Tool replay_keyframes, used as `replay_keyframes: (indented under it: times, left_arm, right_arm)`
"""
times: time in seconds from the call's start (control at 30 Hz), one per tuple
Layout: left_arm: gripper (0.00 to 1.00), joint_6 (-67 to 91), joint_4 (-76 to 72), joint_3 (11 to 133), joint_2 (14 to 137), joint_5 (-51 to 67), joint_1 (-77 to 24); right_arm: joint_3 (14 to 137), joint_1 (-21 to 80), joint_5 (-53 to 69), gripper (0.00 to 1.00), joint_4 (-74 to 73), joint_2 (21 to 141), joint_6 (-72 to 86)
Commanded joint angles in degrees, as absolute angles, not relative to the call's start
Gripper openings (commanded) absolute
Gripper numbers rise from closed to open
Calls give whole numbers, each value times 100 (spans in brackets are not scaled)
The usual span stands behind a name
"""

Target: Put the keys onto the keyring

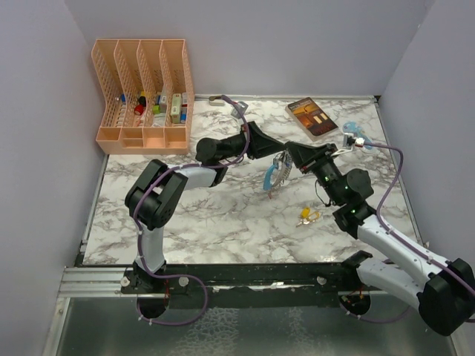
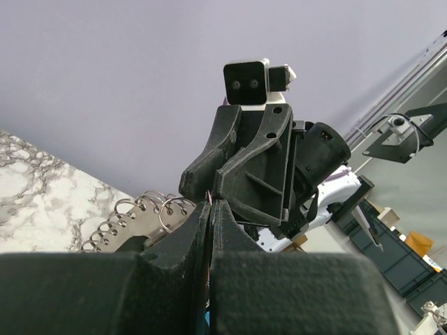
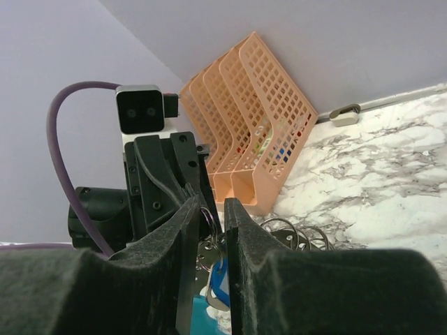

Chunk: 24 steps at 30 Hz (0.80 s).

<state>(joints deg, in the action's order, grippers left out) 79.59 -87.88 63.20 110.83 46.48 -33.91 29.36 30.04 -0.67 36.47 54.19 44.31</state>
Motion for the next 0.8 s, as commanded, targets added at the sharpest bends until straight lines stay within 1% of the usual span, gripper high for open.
replay_keyframes:
  times: [0.0,0.07,0.13,0.23,0.3,0.53,0.77]
  left_arm:
    - [0,8012,-10279,6317,10929,4387,-3445]
    - [0,8031,-10281,6330,10946,4392,-3452]
    - [0,8049,-10280,6337,10966,4371,-3454]
    - [0,8063,-10282,6344,10994,4333,-3454]
    - [0,8059,-10282,6353,11003,4333,-3454]
    - [0,8118,-10283,6425,11021,4287,-3454]
    - [0,8202,-10283,6384,11000,4069,-3454]
  right_arm:
    - [2892,3004,64,21,4027,5462,4540]
    - [2887,3006,80,20,4066,5482,4549]
    - [2898,3006,112,17,4086,5514,4581]
    - [2892,3001,168,7,4127,5560,4613]
    - [2868,3003,167,4,4113,5564,4635]
    - [2728,3006,204,5,4227,5555,4739]
    - [2561,3011,185,7,4653,5751,4953]
